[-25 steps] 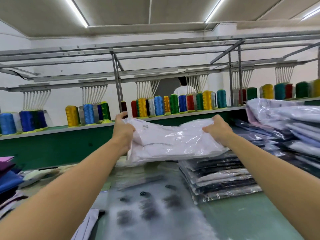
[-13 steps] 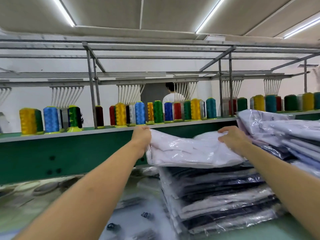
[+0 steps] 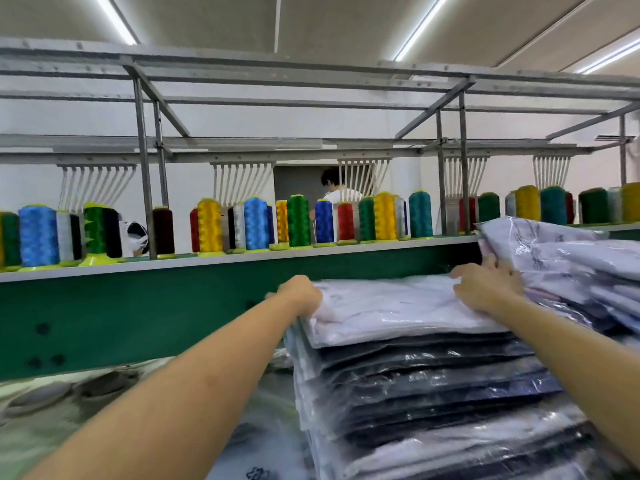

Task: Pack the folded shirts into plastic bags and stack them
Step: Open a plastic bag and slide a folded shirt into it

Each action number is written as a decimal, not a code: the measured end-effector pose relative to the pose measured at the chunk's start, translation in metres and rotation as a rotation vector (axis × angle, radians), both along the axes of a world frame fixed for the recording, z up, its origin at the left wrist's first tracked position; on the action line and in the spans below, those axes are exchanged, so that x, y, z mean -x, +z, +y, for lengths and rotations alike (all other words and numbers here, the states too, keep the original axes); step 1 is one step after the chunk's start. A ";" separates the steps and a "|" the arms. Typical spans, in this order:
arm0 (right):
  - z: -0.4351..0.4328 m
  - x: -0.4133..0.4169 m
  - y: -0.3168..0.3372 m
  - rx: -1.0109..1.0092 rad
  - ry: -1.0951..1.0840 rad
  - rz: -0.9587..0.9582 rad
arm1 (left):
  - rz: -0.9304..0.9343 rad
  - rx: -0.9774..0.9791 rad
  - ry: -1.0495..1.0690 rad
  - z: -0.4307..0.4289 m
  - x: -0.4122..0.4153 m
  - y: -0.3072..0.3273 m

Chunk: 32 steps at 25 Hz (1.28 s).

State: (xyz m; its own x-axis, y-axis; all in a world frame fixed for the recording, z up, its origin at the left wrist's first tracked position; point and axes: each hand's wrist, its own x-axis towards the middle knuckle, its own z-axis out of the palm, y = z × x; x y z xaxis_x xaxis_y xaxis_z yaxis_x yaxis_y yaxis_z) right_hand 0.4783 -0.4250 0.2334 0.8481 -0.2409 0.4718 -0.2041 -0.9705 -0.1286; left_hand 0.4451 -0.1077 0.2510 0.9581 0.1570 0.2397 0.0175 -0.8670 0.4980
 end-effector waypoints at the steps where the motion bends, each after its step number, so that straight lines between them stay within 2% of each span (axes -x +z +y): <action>1: 0.002 -0.002 0.000 0.068 0.044 -0.004 | 0.015 -0.177 0.050 -0.004 -0.001 0.000; 2: 0.005 -0.004 0.000 0.102 0.111 0.009 | -0.007 -0.299 0.060 -0.010 -0.001 0.000; 4: 0.012 -0.009 0.000 0.074 0.248 0.095 | -0.053 -0.384 -0.089 -0.023 -0.004 0.000; 6: 0.015 -0.015 -0.001 -0.006 0.338 0.204 | 0.024 -0.419 -0.273 -0.033 -0.008 -0.005; 9: 0.014 -0.018 -0.002 -0.127 0.420 0.264 | 0.140 -0.558 -0.302 -0.029 -0.014 -0.009; 16: 0.014 -0.031 -0.002 -0.221 0.546 0.372 | 0.247 -0.441 -0.336 -0.020 -0.013 -0.009; 19: 0.014 -0.034 -0.009 -0.223 0.532 0.364 | 0.230 -0.404 -0.392 -0.022 -0.016 -0.014; 23: 0.014 -0.025 -0.015 -0.110 0.399 0.232 | 0.098 -0.402 -0.340 -0.026 -0.009 -0.017; 26: 0.020 -0.006 -0.012 -0.010 0.352 -0.006 | -0.124 -0.355 -0.298 -0.029 0.016 -0.010; 29: 0.040 0.026 -0.004 -0.099 0.421 -0.209 | -0.358 -0.281 -0.247 -0.024 0.060 0.002; 32: 0.079 0.074 0.011 -0.187 0.576 -0.263 | -0.493 -0.237 -0.198 -0.005 0.114 0.010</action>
